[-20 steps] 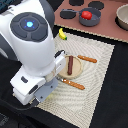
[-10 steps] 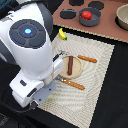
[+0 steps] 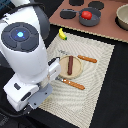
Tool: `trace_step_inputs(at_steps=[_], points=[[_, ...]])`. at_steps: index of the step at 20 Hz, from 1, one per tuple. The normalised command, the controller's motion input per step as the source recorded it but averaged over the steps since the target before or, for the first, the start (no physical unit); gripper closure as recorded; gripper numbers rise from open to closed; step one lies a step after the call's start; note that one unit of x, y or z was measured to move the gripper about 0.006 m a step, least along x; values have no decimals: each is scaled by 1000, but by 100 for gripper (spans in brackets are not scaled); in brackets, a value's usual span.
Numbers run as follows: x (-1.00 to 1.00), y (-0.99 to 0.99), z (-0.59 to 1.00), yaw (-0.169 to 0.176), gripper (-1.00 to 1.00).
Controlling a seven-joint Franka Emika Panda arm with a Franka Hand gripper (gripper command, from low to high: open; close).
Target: Interact with the objects in diverse but meaningful ways.
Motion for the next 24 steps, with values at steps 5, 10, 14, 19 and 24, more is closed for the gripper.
trace_step_inputs(at_steps=[5, 10, 14, 19, 24], points=[[517, 511, 1000, 0, 100], [483, 640, 949, 0, 100], [299, 747, 636, 0, 100], [109, 830, 296, 0, 100], [-18, 838, 58, 0, 100]])
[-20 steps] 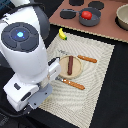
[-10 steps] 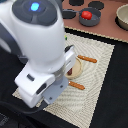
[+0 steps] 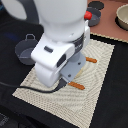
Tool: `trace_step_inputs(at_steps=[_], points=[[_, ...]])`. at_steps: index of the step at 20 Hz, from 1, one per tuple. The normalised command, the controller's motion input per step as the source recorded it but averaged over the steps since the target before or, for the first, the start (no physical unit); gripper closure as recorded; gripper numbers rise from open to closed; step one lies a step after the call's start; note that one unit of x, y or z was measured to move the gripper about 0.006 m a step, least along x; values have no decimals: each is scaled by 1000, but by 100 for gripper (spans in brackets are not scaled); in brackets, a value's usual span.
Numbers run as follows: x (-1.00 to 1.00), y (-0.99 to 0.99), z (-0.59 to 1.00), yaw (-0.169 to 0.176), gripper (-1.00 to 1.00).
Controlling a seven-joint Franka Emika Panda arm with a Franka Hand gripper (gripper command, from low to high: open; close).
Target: Interact with the objects in diverse but meaningful ways.
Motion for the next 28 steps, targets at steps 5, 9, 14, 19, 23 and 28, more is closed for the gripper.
trace_step_inputs(at_steps=[5, 9, 14, 19, 23, 28], points=[[-92, 882, 0, 0, 100], [-131, 873, -44, 0, 100], [-165, 885, -90, 0, 100], [-175, 875, -102, 0, 100], [-199, 828, -173, 0, 100], [-251, 758, -229, 0, 100]])
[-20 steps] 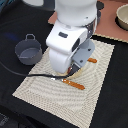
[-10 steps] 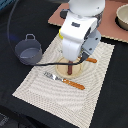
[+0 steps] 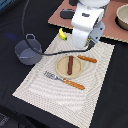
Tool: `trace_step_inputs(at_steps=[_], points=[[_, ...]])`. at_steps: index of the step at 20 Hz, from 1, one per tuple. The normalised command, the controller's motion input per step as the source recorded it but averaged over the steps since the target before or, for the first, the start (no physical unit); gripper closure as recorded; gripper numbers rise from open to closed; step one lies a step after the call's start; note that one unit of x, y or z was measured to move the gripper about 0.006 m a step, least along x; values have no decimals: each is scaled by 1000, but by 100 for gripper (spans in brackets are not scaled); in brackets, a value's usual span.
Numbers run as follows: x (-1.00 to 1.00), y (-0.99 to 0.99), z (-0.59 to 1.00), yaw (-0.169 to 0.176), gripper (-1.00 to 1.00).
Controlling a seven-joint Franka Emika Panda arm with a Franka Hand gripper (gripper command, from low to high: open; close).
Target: Interact with the objects in diverse but meaningful ways.
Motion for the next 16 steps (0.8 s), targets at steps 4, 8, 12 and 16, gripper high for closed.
trace_step_inputs(at_steps=[4, 8, 12, 16], points=[[-276, 696, -272, 0, 100], [-297, 574, -361, 0, 100], [-265, 148, -401, 0, 100], [-225, 0, -402, 0, 100]])
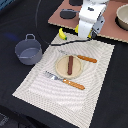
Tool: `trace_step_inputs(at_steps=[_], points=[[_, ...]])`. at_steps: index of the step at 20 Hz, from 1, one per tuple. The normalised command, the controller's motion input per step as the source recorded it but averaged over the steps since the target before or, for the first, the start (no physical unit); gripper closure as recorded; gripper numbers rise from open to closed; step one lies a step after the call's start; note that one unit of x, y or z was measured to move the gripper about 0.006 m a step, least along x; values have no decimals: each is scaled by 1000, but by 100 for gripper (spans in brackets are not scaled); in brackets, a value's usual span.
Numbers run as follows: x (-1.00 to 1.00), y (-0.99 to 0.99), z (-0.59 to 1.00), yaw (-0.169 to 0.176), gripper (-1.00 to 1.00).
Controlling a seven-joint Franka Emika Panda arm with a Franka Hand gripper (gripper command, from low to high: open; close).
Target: Interact with the objects in diverse but meaningful ways.
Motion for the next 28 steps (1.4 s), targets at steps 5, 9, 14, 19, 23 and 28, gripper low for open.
trace_step_inputs(at_steps=[5, 9, 14, 19, 23, 28], points=[[-274, -2, -498, 0, 100], [-212, 0, -408, 3, 100], [-134, 0, -162, 6, -100], [-11, 22, 747, -9, -100], [-28, 51, 1000, -26, -100], [-8, 98, 1000, -25, -100]])
